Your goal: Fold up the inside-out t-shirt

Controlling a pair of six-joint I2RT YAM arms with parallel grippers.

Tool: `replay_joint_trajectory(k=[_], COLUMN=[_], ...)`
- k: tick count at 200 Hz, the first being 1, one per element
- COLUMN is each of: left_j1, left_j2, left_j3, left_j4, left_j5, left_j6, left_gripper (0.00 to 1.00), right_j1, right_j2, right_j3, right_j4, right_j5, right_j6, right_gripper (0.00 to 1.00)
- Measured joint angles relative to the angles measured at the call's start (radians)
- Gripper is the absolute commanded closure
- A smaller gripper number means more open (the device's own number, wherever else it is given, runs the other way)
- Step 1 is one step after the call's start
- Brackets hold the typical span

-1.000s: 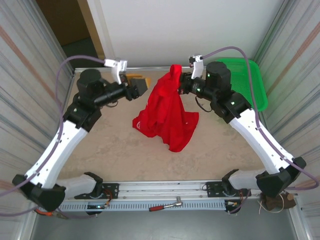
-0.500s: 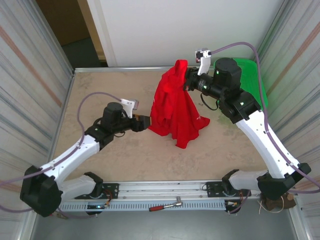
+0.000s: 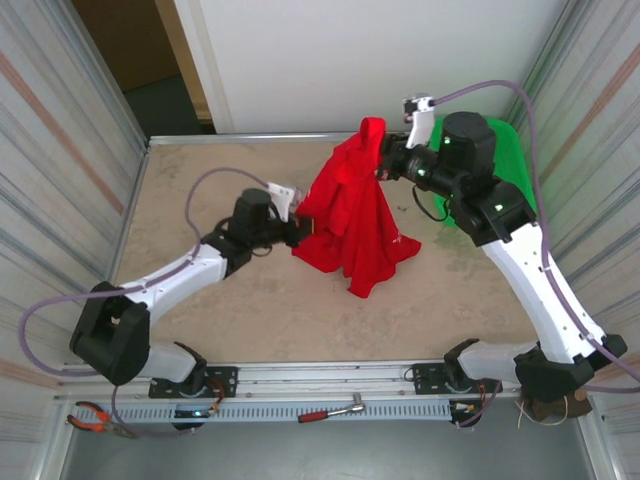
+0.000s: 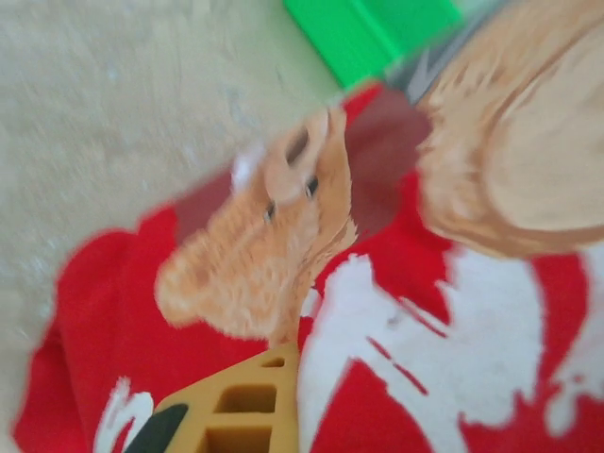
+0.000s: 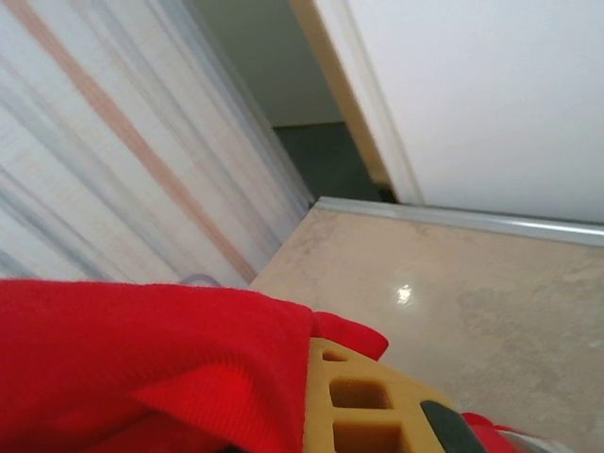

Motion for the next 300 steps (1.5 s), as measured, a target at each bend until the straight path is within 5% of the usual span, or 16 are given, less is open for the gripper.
replay_joint_trajectory(k=[42, 94, 117, 175, 217, 241, 252, 271, 300], left_j1=[0.229, 0.229, 0.23, 0.243, 0.269, 0.269, 0.269, 0.269, 0.266], left_j2=[-0.087, -0.102, -0.106, -0.129, -0.074, 0.088, 0.193, 0.426, 0.75], left_j3=[0.483, 0.927, 0.946, 0.893, 0.866, 0.917, 0.969, 1.116, 1.344], left_j4=[-0.084, -0.175, -0.267, -0.497, -0.55, -0.543, -0.531, -0.512, -0.525], left_j5=[0.151, 0.295, 0.282, 0.182, 0.163, 0.184, 0.202, 0.24, 0.272], left_j6=[-0.073, -0.087, -0.066, 0.024, 0.061, 0.061, 0.056, 0.024, -0.016], left_gripper=[1.0, 0.96, 0.96, 0.97, 0.97, 0.88, 0.77, 0.58, 0.5], right_j1=[-0.165, -0.143, -0.054, 0.368, 0.443, 0.389, 0.329, 0.176, -0.081], right_j2=[-0.04, -0.095, -0.175, -0.272, -0.201, -0.197, -0.204, -0.224, -0.196], right_j3=[0.082, 0.057, -0.079, -0.454, -0.538, -0.568, -0.583, -0.64, -0.745], right_j4=[0.0, 0.061, 0.096, 0.208, 0.317, 0.338, 0.346, 0.369, 0.411], right_j5=[-0.003, -0.085, -0.083, 0.06, 0.133, 0.166, 0.183, 0.216, 0.23], right_j6=[0.007, 0.084, 0.131, 0.235, 0.279, 0.298, 0.315, 0.356, 0.427], right_gripper=[1.0, 1.0, 1.0, 1.0, 1.0, 1.0, 1.0, 1.0, 1.0])
